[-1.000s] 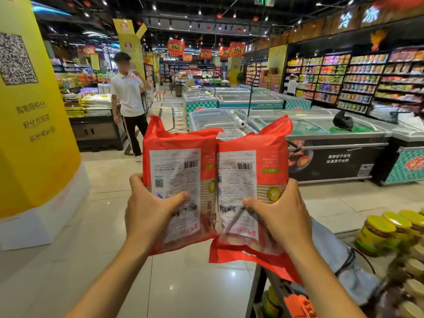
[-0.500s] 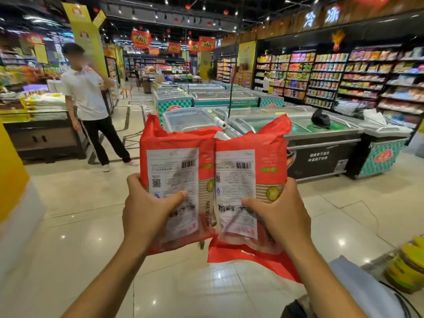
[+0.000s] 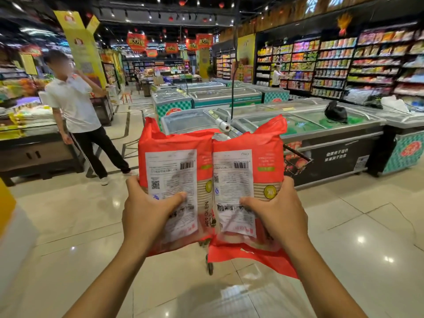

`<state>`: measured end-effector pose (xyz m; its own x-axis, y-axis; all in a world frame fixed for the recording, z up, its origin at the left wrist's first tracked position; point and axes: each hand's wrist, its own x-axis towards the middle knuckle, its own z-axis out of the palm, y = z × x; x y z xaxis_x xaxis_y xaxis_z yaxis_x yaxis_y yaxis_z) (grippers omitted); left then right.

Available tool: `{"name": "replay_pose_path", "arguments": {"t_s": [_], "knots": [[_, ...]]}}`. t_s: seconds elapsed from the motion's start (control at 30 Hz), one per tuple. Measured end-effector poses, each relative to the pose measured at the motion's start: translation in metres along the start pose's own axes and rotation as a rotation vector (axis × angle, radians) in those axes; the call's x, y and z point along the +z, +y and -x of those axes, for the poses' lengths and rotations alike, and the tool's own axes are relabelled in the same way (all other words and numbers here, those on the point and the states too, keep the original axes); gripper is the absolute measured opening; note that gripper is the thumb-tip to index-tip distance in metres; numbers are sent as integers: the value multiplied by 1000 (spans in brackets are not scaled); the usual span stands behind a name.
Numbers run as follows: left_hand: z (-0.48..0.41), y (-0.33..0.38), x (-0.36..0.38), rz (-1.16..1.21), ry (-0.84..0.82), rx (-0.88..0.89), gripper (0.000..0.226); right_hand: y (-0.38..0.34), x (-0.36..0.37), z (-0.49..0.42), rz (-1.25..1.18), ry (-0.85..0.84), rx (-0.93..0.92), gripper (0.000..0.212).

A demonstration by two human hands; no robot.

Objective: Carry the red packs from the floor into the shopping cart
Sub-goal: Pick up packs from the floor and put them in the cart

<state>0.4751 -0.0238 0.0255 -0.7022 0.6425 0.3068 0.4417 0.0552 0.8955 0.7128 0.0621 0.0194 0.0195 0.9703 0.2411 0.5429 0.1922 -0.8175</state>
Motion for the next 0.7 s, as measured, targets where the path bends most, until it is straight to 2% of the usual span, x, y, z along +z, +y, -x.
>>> {"name": "replay_pose_path", "arguments": {"t_s": [0.23,0.57,0.7], "knots": [[-83,-5,75,-15,5,-16,75,11,30,-113,12,-26,3,71],[-185,-20,163,24,-52,-44,89,36,66,-233,50,13,29,71],[-238,-41,202,40,-57,-76,83,46,91,-289,88,43,63,70]]}}
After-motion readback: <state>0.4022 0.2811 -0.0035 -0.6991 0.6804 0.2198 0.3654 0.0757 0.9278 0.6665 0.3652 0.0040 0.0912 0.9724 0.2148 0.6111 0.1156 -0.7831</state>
